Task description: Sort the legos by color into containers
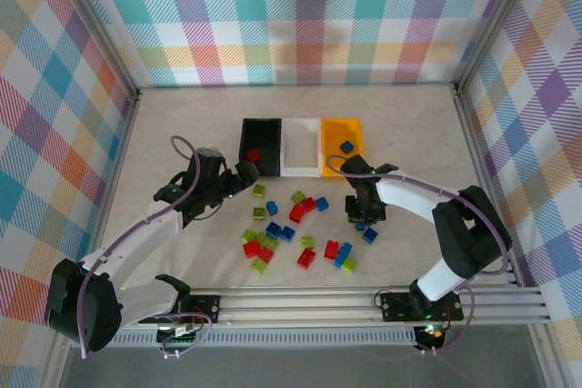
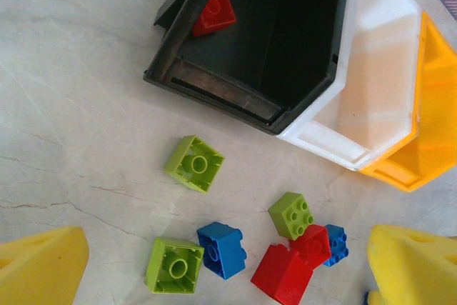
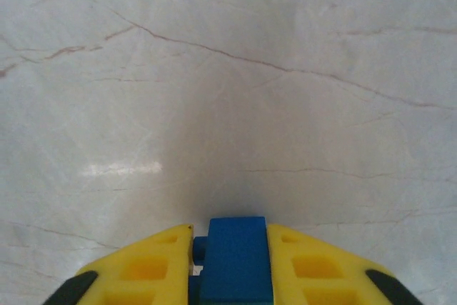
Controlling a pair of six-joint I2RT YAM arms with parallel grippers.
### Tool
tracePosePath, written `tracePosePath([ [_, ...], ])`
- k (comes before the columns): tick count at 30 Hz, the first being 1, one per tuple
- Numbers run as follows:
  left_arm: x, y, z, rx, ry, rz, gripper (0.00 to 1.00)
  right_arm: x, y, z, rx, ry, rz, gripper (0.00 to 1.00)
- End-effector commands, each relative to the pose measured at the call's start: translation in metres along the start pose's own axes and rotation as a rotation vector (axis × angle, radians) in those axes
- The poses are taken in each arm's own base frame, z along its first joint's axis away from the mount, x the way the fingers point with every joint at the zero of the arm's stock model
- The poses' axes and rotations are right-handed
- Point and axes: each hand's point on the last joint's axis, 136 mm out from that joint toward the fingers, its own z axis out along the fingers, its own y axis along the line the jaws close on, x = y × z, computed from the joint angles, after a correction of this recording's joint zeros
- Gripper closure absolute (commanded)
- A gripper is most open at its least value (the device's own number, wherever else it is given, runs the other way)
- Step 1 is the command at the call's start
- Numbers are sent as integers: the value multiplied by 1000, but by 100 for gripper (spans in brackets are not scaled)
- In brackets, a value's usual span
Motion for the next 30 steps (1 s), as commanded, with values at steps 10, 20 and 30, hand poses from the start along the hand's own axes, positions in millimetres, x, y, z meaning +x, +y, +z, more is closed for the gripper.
tracePosePath([
  [10,-6,0,0,75,6,-46,0,-89,37,-98,-106,-290,-63,83],
  [20,6,13,-9,29,41,-8,5,-208,45,-80,-33,-374,8,80],
  [30,15,23,-6,3,68,7,5,-242,54,-69,-60,-380,34,57],
])
